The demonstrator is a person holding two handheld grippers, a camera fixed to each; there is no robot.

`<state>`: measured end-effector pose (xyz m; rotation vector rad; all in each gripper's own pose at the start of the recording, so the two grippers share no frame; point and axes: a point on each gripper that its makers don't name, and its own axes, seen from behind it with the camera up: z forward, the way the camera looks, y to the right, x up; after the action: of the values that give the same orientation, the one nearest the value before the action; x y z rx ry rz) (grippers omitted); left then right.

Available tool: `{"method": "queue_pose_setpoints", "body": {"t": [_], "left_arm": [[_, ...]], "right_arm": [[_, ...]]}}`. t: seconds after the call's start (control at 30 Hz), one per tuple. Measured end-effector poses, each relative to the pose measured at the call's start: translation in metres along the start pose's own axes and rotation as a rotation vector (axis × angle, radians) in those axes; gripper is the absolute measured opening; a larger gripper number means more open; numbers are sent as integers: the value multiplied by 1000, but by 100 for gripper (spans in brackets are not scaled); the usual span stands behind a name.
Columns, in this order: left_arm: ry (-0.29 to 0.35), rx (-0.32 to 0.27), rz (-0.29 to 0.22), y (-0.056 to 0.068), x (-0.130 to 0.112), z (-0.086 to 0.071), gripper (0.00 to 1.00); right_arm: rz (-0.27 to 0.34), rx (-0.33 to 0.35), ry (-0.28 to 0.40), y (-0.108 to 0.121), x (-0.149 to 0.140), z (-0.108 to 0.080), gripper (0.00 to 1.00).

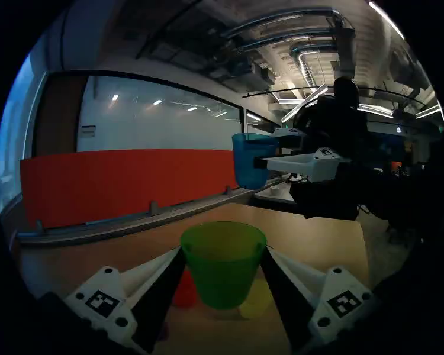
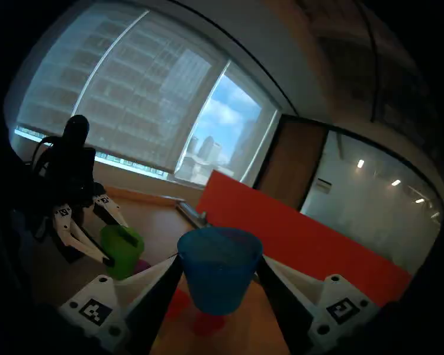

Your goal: Pour water

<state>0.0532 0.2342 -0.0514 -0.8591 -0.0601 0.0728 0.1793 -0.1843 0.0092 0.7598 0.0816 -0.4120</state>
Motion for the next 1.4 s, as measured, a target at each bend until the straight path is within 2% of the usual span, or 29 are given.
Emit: {"method": "queue_pose_setpoints", "body": {"t": [0.23, 0.8, 1.4], "left_arm": [[0, -6, 4, 2, 0, 2, 86], [-9, -27, 10, 11, -4, 9, 86], [-7, -44, 9, 17, -2, 13, 86]], "right_arm": [[-58, 9, 10, -2, 11, 3, 90], [-245, 13, 19, -8, 31, 18, 89], [-398, -4, 33, -11, 49, 28, 89]]}}
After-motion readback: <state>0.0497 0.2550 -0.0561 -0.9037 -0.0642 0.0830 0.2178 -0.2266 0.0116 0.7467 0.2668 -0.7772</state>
